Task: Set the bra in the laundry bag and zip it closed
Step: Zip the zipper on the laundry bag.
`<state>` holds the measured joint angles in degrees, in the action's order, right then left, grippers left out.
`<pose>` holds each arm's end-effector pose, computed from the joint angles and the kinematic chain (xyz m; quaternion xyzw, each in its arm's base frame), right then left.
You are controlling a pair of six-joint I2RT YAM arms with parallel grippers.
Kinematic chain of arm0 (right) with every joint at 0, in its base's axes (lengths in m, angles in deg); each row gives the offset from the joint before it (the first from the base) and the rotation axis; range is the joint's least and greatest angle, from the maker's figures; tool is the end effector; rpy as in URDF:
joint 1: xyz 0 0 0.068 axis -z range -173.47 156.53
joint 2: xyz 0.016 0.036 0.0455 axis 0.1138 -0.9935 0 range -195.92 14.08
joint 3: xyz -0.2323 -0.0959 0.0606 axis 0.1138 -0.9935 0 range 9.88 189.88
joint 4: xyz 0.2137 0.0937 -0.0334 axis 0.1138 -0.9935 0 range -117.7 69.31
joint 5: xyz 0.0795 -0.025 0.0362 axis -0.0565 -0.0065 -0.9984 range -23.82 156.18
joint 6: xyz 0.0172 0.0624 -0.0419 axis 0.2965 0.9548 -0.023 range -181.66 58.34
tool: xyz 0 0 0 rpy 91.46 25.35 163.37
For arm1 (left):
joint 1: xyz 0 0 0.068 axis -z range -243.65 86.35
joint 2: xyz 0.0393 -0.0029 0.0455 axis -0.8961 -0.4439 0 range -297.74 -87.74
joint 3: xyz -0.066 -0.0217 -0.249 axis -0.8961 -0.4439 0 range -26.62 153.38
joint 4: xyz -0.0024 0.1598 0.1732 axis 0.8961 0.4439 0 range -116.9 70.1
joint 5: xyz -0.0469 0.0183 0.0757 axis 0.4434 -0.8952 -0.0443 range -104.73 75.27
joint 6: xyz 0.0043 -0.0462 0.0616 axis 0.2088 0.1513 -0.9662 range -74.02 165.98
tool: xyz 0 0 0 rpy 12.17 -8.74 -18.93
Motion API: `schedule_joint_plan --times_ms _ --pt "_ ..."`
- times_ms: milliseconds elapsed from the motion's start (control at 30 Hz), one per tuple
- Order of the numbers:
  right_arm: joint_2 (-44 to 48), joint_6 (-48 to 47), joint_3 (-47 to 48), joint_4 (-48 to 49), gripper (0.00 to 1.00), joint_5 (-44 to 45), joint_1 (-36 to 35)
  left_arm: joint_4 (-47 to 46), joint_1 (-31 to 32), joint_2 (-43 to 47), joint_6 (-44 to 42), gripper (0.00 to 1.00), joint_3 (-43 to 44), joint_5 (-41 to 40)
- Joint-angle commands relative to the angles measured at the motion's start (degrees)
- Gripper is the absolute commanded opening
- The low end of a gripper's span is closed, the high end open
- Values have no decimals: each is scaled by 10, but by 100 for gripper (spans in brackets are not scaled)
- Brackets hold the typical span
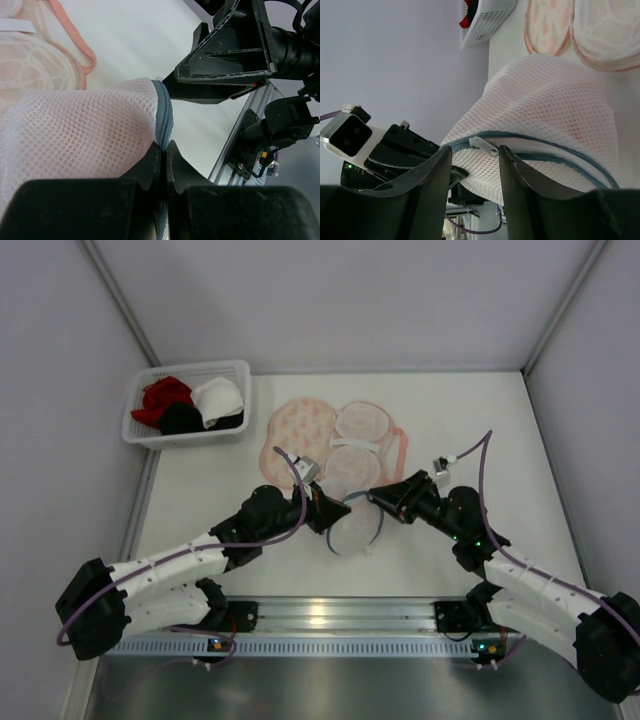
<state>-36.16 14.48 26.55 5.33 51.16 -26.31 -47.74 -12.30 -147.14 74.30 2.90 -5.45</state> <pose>0.1681 0.1287 0.2169 0.1950 0.7248 0.5890 0.2995 0.1470 -0.2006 0.2500 0.2028 0.7324 -0.4617 0.4575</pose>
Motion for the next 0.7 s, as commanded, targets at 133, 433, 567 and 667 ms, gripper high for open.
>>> schedule_joint_plan --times_ms 133,433,567,667 --pt "25 3 19 16 42 11 -1 -53 2 14 -8 0 16 0" --pt "23 -1 17 9 29 13 0 -52 3 20 -9 0 12 -5" --pt "12 -13 24 -2 22 7 0 -52 2 23 -9 0 13 -8" --pt "4 -25 31 -9 24 -3 -2 -53 2 24 -9 0 13 -9"
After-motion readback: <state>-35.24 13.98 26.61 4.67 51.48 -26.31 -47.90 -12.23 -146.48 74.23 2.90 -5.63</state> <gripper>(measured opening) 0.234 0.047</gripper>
